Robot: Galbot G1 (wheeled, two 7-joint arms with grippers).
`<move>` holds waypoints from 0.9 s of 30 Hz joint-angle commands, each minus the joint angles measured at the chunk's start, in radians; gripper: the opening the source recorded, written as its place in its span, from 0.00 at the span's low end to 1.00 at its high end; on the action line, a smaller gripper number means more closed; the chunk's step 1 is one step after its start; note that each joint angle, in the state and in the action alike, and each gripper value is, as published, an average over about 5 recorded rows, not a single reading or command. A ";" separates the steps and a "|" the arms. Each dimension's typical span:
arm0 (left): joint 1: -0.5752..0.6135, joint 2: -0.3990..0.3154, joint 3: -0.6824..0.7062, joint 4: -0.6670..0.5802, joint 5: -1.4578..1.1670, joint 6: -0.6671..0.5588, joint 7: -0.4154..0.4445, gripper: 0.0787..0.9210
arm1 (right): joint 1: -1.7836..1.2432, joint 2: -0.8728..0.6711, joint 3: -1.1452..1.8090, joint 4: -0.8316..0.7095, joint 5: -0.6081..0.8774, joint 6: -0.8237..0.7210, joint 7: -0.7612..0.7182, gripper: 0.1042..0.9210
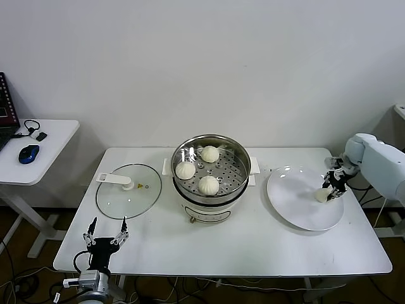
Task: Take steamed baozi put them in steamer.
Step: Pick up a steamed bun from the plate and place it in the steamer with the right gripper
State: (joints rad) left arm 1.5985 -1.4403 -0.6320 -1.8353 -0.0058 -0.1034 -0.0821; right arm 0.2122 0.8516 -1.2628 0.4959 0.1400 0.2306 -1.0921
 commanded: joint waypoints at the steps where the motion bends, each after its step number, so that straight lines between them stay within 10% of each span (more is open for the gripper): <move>1: 0.000 0.003 -0.001 -0.005 0.000 0.004 0.001 0.88 | 0.263 -0.072 -0.272 0.266 0.143 -0.032 0.003 0.45; 13: -0.005 0.013 0.014 -0.019 -0.008 0.009 0.003 0.88 | 0.868 -0.019 -0.711 0.742 0.480 -0.133 0.033 0.47; 27: -0.008 0.055 0.014 -0.056 -0.043 0.032 0.011 0.88 | 0.927 0.151 -0.691 0.921 0.796 -0.388 0.184 0.49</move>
State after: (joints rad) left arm 1.5923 -1.3983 -0.6158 -1.8783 -0.0351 -0.0773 -0.0715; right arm 1.0126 0.8975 -1.8863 1.2331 0.6909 0.0125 -1.0082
